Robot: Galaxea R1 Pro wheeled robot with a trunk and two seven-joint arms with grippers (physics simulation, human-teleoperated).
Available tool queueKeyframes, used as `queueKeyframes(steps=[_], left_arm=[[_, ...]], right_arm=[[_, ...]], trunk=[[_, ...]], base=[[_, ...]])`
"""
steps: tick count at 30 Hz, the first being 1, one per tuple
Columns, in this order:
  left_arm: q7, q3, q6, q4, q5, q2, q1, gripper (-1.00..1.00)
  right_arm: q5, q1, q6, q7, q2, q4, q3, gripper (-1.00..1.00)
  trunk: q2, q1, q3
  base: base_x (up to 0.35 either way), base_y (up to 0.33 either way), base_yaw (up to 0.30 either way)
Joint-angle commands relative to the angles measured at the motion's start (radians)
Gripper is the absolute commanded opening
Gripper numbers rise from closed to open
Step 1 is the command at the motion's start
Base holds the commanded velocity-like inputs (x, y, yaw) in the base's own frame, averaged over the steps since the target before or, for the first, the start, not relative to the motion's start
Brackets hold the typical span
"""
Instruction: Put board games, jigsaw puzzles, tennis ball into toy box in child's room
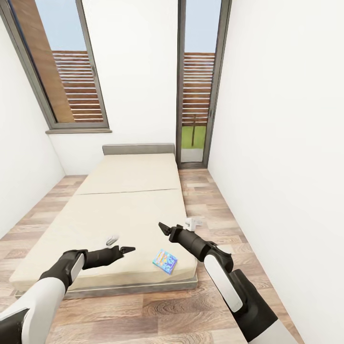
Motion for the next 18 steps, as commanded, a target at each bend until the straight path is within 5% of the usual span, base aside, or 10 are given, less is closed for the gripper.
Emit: queueKeyframes(steps=[1, 12, 18], left_arm=[[-0.013, 0.014, 0.007, 0.0, -0.01, -0.001, -0.001, 1.0], [-0.074, 0.069, 0.012, 0.007, -0.006, -0.005, 0.0, 1.0], [-0.111, 0.076, 0.034, 0.009, 0.028, -0.007, 0.002, 1.0]], right_arm=[[-0.003, -0.001, 0.004, 0.001, 0.0, -0.001, -0.001, 1.0], [-0.003, -0.001, 0.004, 0.001, 0.0, -0.001, 0.0, 1.0], [-0.003, -0.001, 0.004, 0.001, -0.001, -0.001, -0.001, 1.0]], trunk=[[-0.001, 0.0, -0.001], [-0.001, 0.0, -0.001], [-0.001, 0.0, -0.001]], base=[[0.0, 0.0, 0.0], [0.0, 0.0, 0.0], [0.0, 0.0, 0.0]])
